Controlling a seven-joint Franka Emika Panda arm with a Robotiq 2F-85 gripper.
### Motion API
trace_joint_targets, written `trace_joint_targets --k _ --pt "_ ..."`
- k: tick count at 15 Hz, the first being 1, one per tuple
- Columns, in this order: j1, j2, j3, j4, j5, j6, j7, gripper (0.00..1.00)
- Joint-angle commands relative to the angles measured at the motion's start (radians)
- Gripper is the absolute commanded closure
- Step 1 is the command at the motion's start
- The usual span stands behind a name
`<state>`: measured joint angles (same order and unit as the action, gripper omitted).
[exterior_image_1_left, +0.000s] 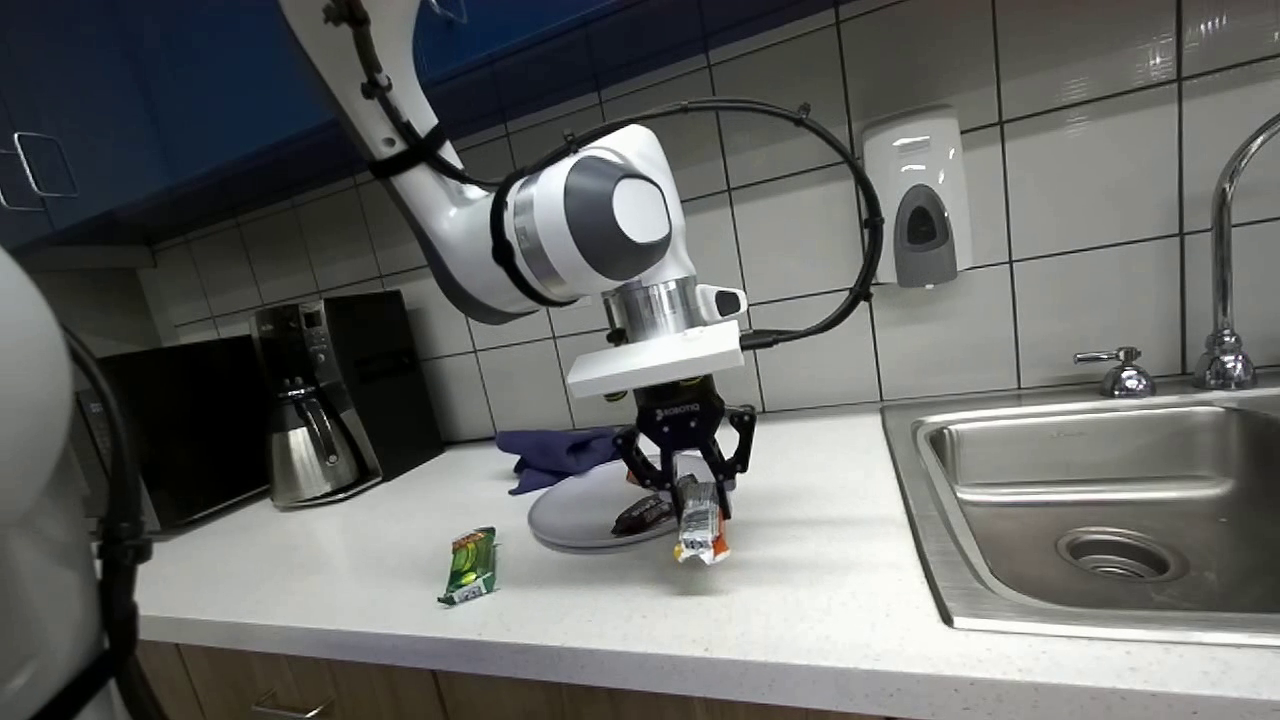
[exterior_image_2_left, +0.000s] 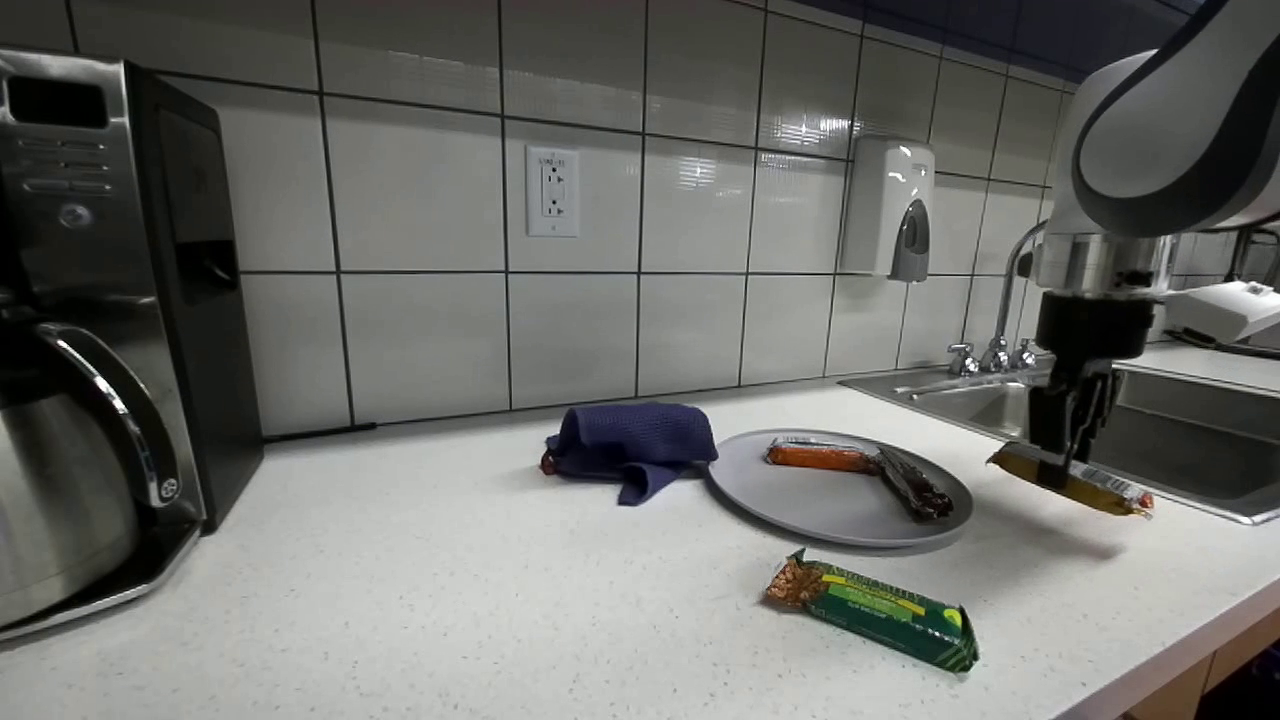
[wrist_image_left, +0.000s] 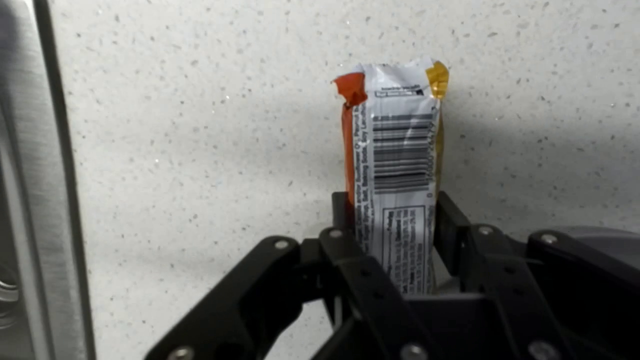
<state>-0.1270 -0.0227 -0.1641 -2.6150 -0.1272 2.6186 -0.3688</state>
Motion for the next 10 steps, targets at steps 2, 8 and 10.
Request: trace_joint_targets --k 2,8,10 --pt "0.03 -0.011 0.036 0.036 0.053 -0.034 -0.035 0.83" --pt "0.071 0.034 0.074 0.095 0.102 -0.022 -0.004 0.83" --pt "0.08 0.051 0.085 0.117 0.105 -0.015 0.034 0.83"
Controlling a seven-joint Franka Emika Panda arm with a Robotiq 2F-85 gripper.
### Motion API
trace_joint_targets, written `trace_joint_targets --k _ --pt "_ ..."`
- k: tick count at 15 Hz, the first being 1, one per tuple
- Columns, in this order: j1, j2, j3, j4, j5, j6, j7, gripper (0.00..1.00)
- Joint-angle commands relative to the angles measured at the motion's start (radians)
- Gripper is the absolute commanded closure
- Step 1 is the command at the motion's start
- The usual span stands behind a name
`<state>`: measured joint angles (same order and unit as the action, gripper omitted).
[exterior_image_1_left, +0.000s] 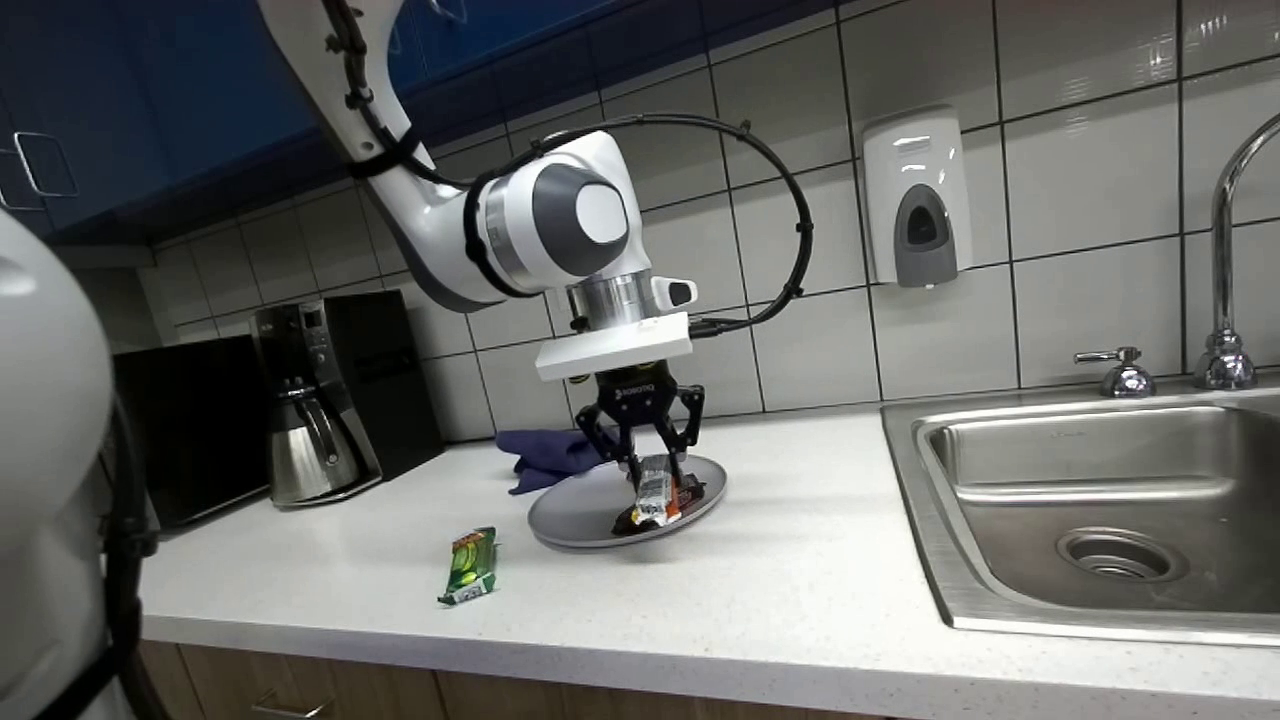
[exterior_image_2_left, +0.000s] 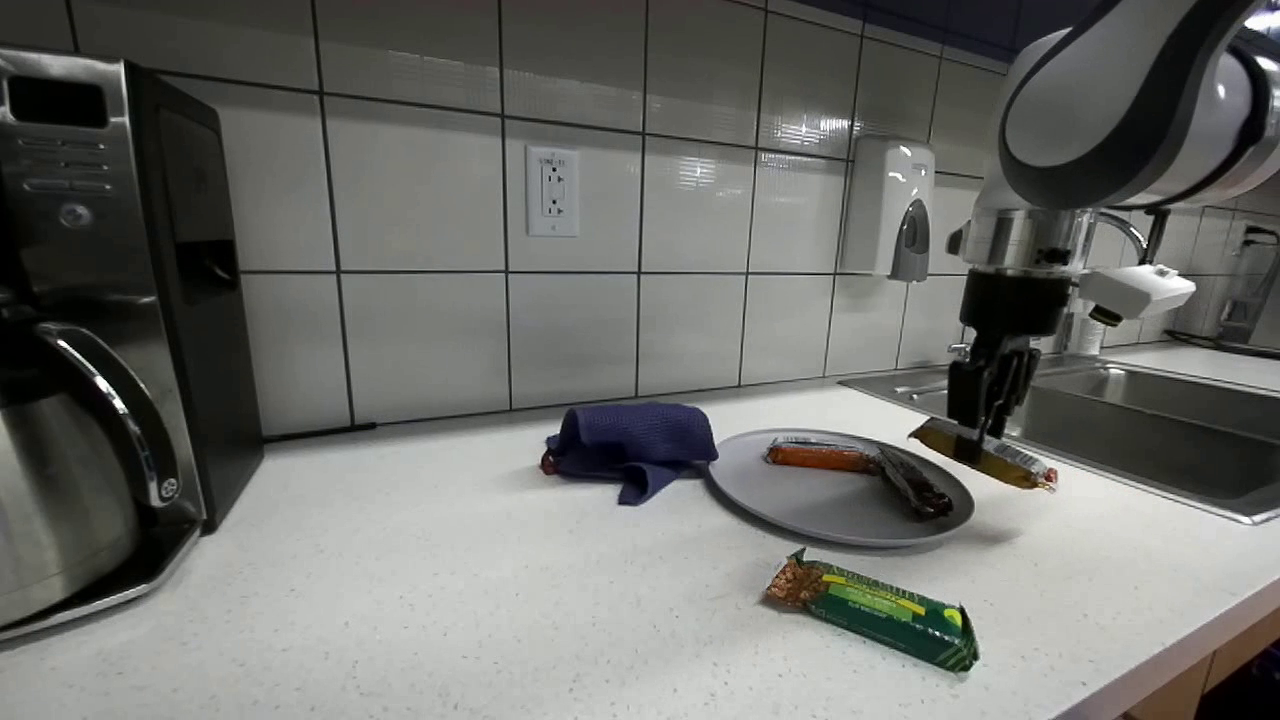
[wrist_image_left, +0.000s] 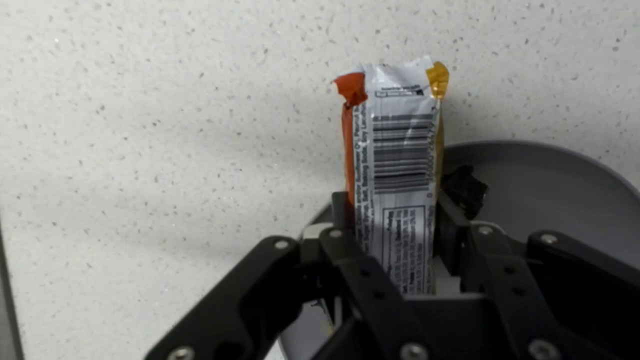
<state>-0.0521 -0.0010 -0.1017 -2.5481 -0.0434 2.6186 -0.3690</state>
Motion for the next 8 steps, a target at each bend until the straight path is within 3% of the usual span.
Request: trace_joint_targets --k 1,8 --pt "0.009 0.038 0.029 0.063 0.024 -0.016 0.055 0.83" --pt "0.04 0.107 0.066 0.121 0.012 -0.001 0.228 0.83"
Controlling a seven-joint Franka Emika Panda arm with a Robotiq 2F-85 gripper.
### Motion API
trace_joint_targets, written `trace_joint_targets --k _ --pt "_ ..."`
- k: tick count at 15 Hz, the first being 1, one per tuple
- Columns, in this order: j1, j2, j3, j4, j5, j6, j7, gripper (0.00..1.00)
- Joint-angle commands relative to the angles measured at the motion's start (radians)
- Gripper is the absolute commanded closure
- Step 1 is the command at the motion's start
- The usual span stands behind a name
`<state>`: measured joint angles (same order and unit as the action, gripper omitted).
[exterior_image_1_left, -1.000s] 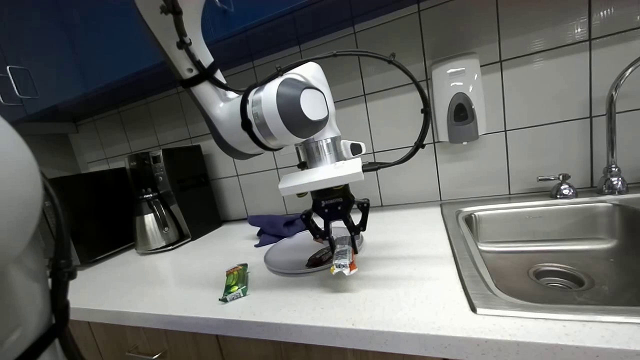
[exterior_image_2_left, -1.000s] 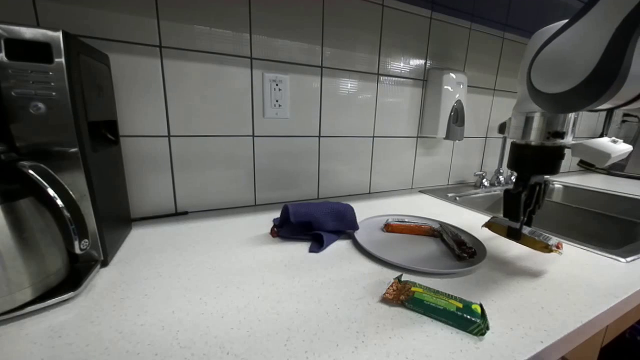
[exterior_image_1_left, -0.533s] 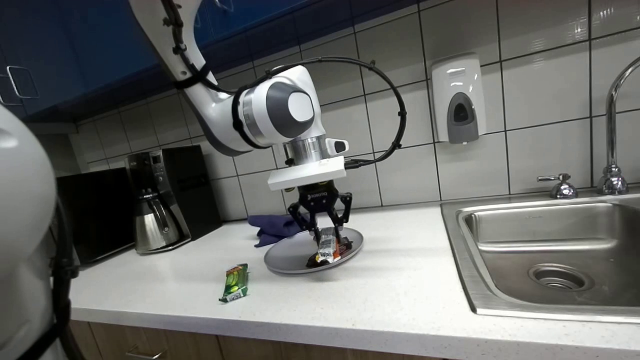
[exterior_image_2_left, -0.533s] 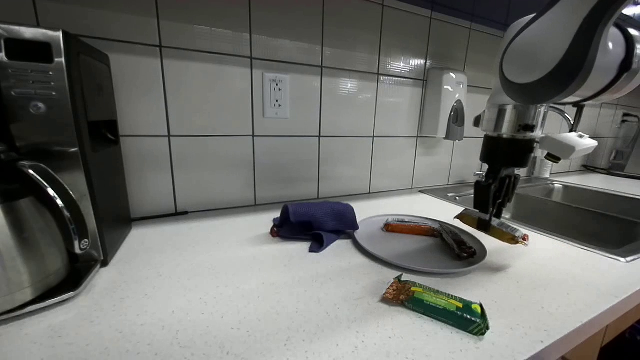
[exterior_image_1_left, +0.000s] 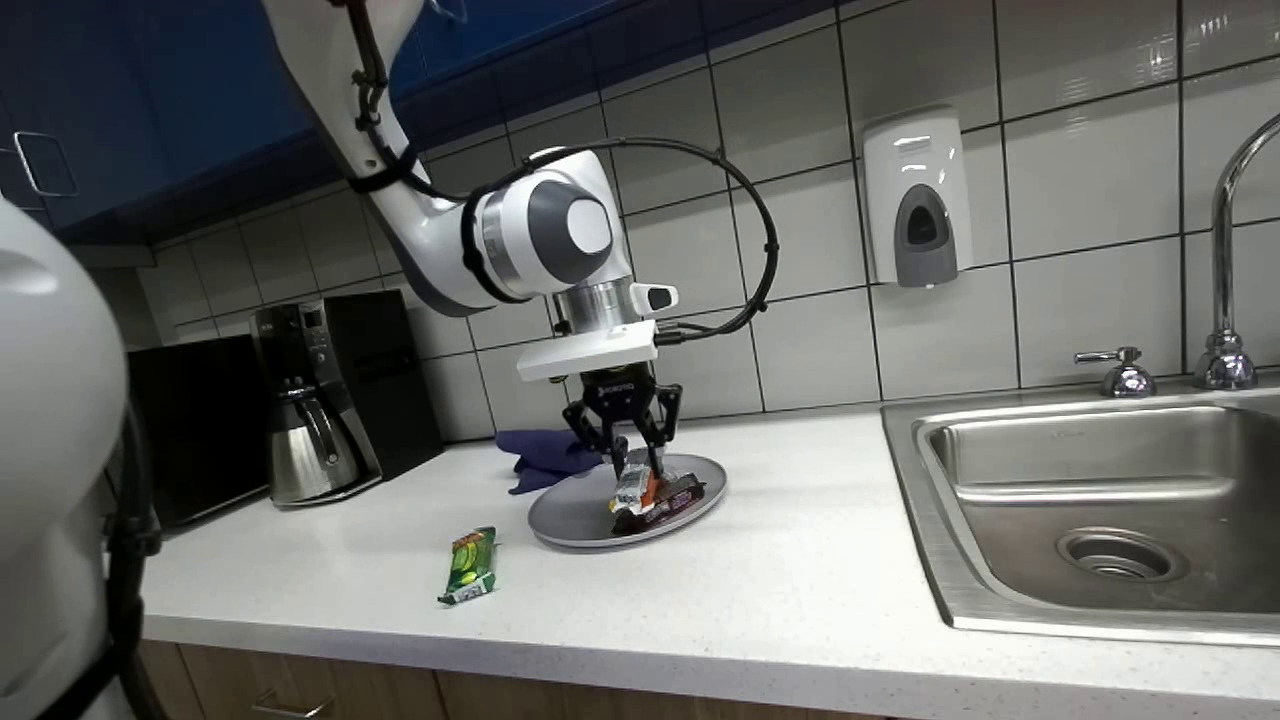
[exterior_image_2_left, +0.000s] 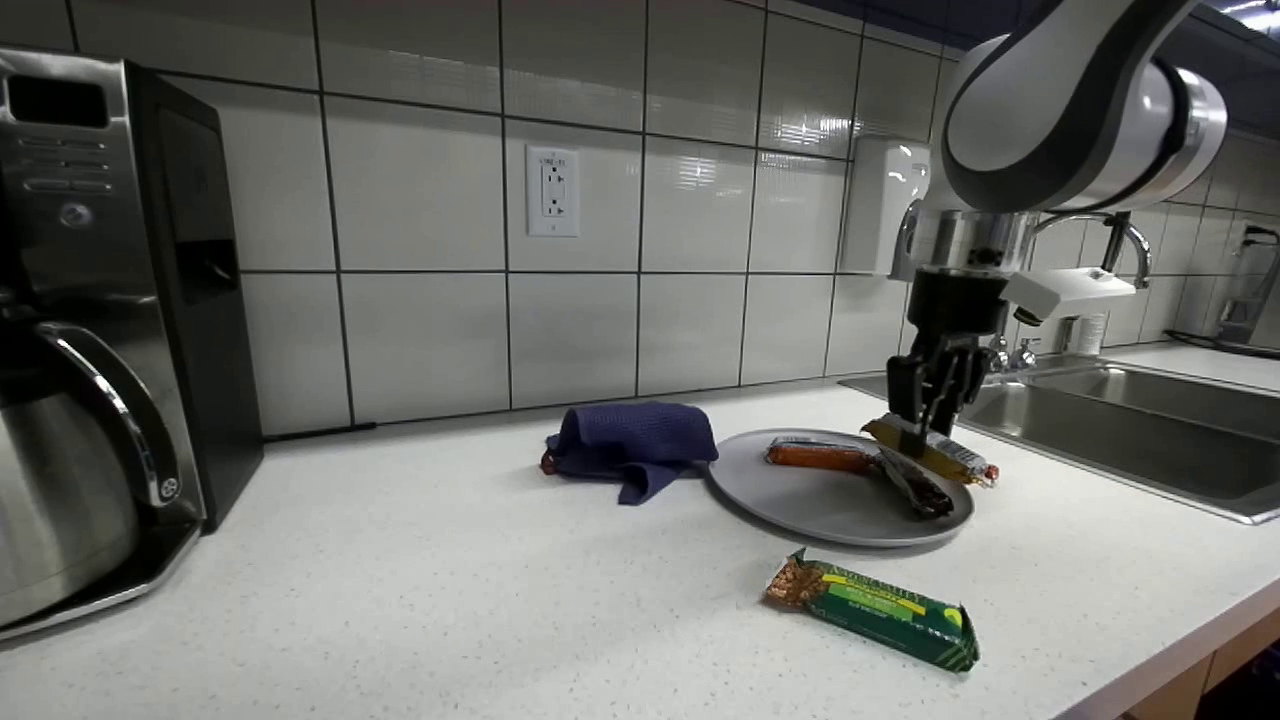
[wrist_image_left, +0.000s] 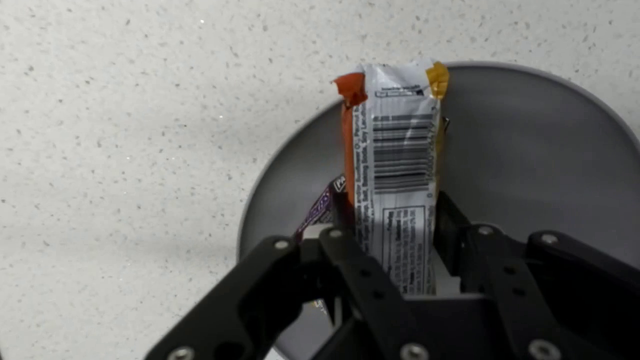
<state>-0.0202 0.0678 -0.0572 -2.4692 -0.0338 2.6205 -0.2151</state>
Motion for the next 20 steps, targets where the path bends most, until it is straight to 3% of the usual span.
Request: trace_joint_targets --k 1,10,18,19,20 --pt "0.014 0.046 0.028 0.051 0.003 -0.005 0.1 0.83" --pt "0.056 0.091 0.039 0.084 -0.014 0.002 0.293 0.83" --pt "0.056 0.145 0.039 0.093 -0.003 0.029 0.311 0.83" --pt "0.054 0.147 0.041 0.097 0.002 0.024 0.304 0.33" --pt "0.053 0.144 0.041 0.095 0.002 0.022 0.298 0.32"
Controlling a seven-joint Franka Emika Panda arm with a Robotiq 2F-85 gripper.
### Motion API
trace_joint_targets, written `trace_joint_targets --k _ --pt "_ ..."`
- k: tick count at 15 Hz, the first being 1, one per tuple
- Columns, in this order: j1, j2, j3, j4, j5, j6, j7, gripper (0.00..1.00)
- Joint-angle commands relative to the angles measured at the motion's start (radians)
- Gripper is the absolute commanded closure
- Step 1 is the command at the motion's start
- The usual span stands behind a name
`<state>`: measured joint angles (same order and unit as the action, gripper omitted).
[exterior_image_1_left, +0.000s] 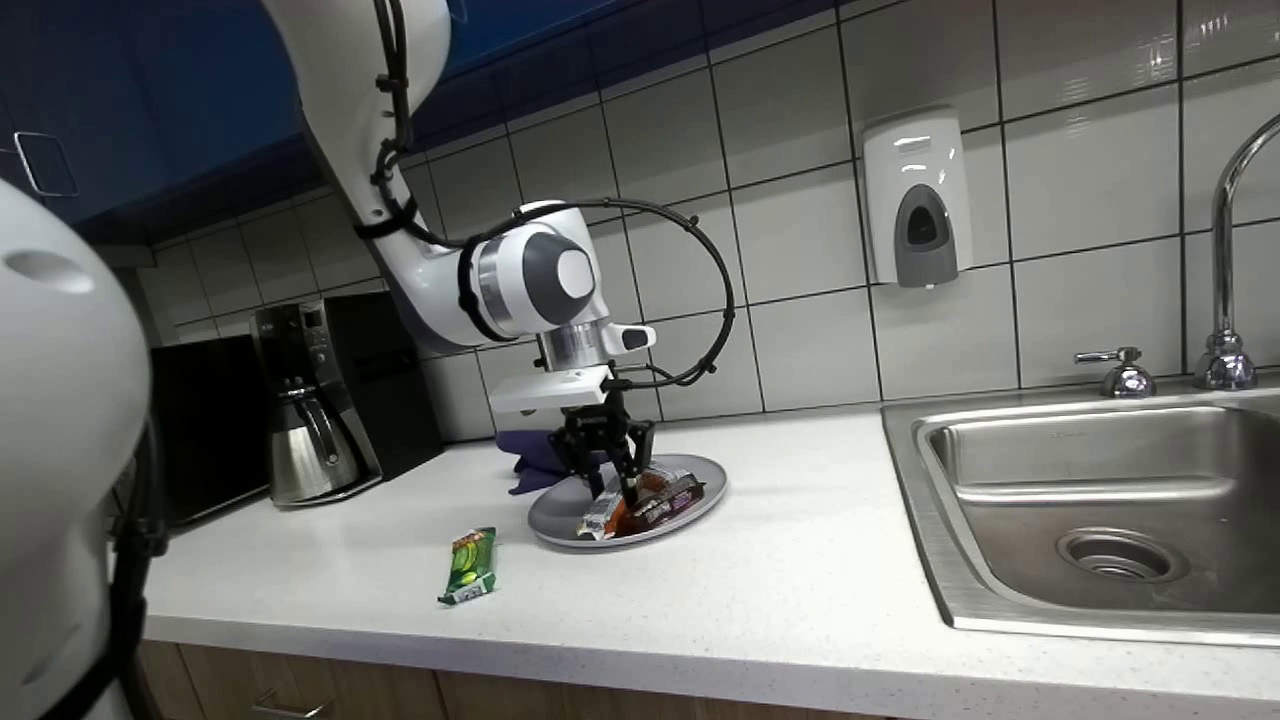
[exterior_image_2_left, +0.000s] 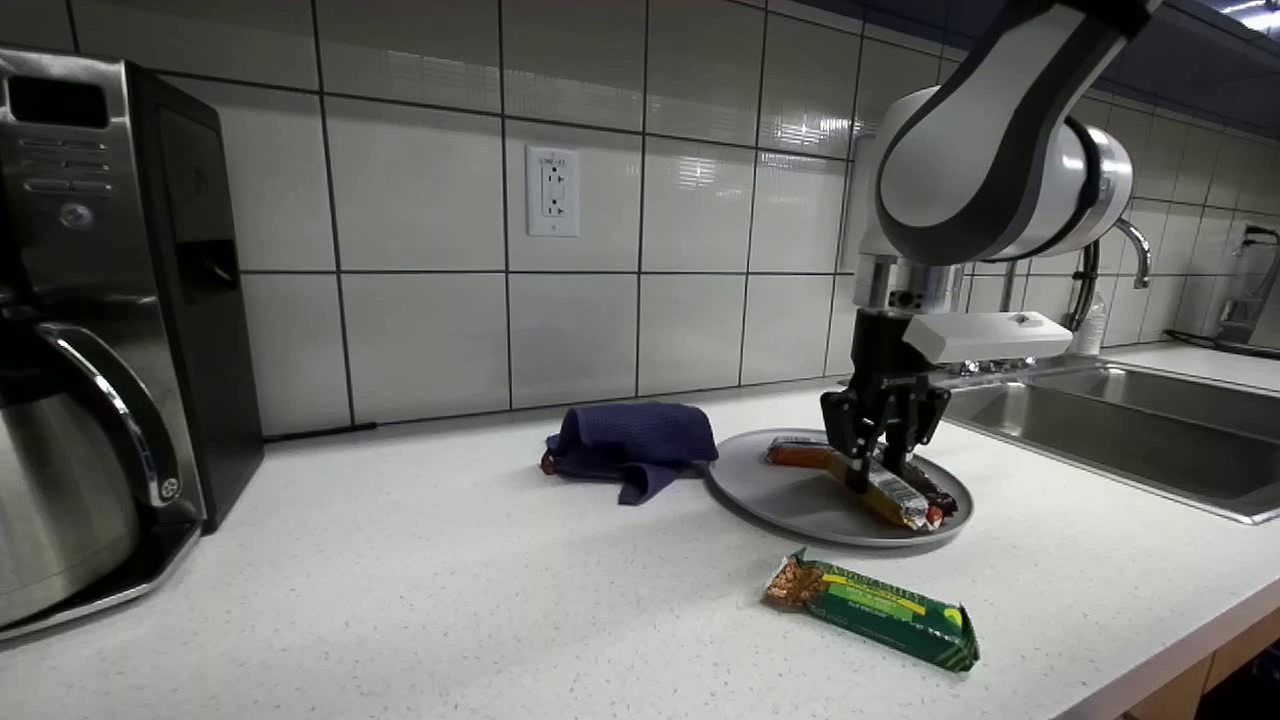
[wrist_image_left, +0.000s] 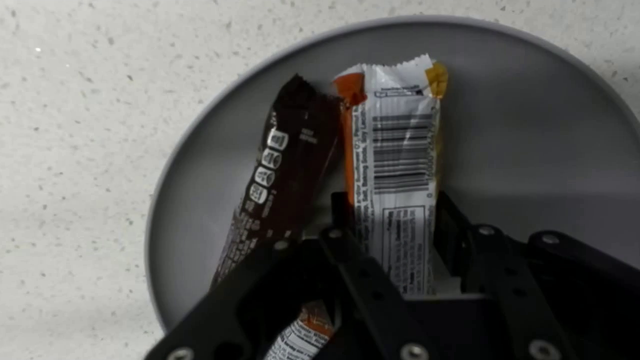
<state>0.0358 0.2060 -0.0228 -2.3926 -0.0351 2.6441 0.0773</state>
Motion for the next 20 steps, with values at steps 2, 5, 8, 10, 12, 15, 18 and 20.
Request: trace_joint_targets --k 2,5,8,10,12,15,18,20 --pt "-0.007 -0.006 0.011 0.017 0.011 -0.008 -0.011 0.19" --pt "-0.016 -0.039 0.024 0.005 0.035 -0.018 -0.052 0.01" --pt "-0.022 -0.089 0.045 -0.022 0.075 -0.019 -0.12 0.0" --pt "-0.023 -0.127 0.061 -0.041 0.115 -0.025 -0.187 0.0" --pt "-0.022 -0.171 0.076 -0.065 0.165 -0.034 -0.266 0.0" --pt "-0.013 -0.243 0.082 -0.118 0.232 -0.051 -0.392 0.0" --pt "0.006 -0.32 0.071 -0.178 0.283 -0.076 -0.513 0.0" --pt "0.022 -0.371 0.058 -0.22 0.294 -0.098 -0.576 0.0"
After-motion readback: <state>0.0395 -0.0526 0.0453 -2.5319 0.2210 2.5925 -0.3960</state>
